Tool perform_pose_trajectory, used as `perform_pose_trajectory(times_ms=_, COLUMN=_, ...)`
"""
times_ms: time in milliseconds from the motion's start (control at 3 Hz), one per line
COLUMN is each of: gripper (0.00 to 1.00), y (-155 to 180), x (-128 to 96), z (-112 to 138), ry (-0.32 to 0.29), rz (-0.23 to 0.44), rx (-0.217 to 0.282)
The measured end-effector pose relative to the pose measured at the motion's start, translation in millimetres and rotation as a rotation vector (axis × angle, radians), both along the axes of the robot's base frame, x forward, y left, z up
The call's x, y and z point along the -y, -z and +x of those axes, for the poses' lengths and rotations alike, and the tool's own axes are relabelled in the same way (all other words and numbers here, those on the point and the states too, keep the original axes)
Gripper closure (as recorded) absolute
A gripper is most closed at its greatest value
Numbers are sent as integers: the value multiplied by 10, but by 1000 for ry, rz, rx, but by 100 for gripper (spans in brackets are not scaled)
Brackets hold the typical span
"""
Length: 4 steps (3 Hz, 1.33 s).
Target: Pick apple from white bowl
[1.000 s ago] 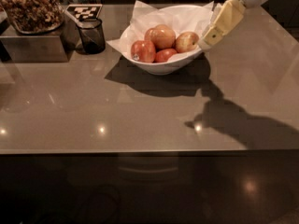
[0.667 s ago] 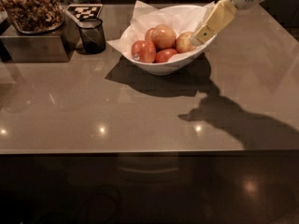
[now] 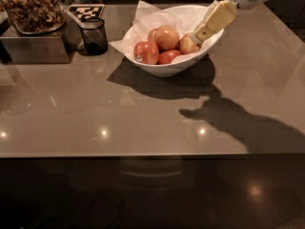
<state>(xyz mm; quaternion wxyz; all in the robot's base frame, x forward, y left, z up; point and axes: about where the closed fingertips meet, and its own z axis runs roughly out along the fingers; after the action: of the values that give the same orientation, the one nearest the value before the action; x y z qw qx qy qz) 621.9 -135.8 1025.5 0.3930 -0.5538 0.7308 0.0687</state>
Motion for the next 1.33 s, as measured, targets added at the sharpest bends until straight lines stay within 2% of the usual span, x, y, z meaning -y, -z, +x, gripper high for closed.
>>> perform_pose_trajectory(times_ms=333, gripper=41, y=80, x=12, z=47, ry=9, rz=4, rx=-12)
perform_pose_trajectory(times_ms=1000, gripper=35, y=340, x=68, z=331, ry=14, rz=-14, rx=-65)
perform_pose_trajectory(times_ms=1333, gripper=38, y=491, x=115, z=485, ry=19, rz=-28, rx=-105)
